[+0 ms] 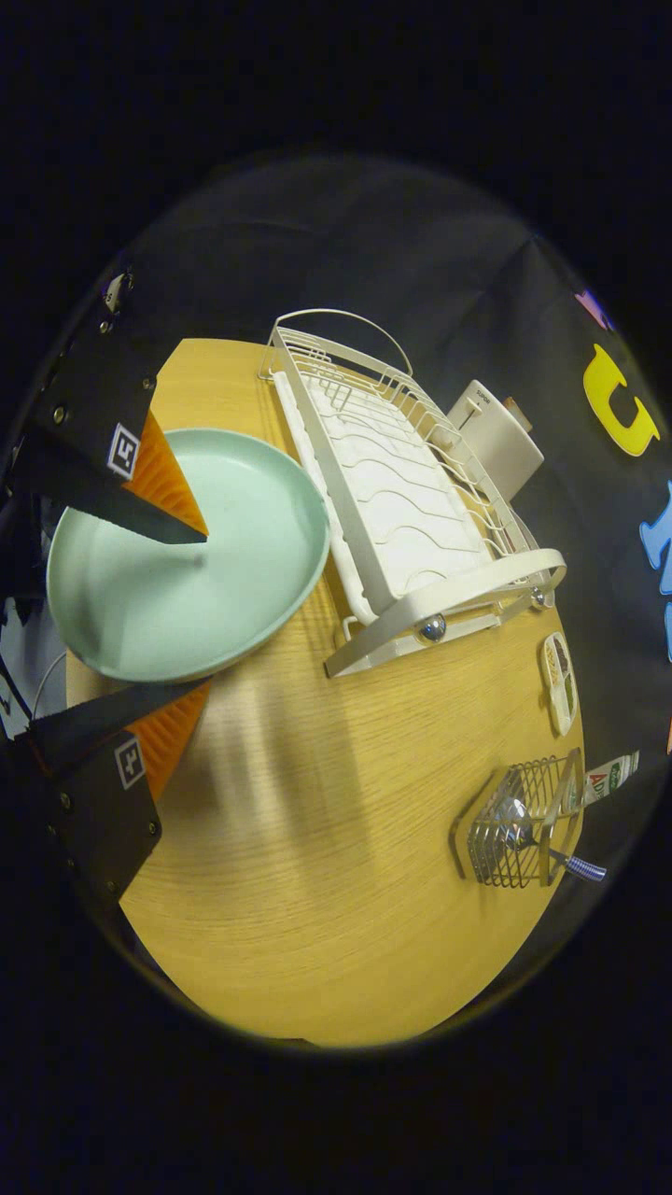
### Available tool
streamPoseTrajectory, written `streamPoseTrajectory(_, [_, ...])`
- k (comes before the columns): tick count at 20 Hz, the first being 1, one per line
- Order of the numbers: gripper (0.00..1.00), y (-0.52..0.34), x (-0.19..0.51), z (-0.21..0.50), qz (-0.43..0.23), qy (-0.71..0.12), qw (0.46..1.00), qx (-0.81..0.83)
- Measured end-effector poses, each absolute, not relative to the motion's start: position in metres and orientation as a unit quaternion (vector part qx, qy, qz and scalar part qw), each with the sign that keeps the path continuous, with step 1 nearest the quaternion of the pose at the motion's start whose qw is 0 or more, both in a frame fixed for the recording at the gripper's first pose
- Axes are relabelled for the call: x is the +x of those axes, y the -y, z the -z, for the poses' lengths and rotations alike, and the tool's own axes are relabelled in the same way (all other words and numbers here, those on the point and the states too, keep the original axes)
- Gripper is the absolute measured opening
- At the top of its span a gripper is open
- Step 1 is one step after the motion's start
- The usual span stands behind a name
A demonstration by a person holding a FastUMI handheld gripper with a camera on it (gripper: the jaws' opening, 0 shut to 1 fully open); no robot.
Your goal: Take the plate from the dish rack, then take the spoon from the basket and place it into the plate.
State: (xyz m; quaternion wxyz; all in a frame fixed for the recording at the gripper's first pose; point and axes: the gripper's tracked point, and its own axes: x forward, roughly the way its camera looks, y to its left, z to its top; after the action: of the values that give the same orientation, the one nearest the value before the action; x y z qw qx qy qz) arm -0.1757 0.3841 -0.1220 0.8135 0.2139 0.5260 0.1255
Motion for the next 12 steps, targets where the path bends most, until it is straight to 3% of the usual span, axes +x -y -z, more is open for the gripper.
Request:
streamPoseTrajectory(5, [0.84,-0.34,-0.147,0.09,-0.09,-0.445,0.88,0.142])
streamPoseTrajectory(12, [0.84,-0.272,-0.097,-0.02,-0.001,-0.262,0.965,0.023])
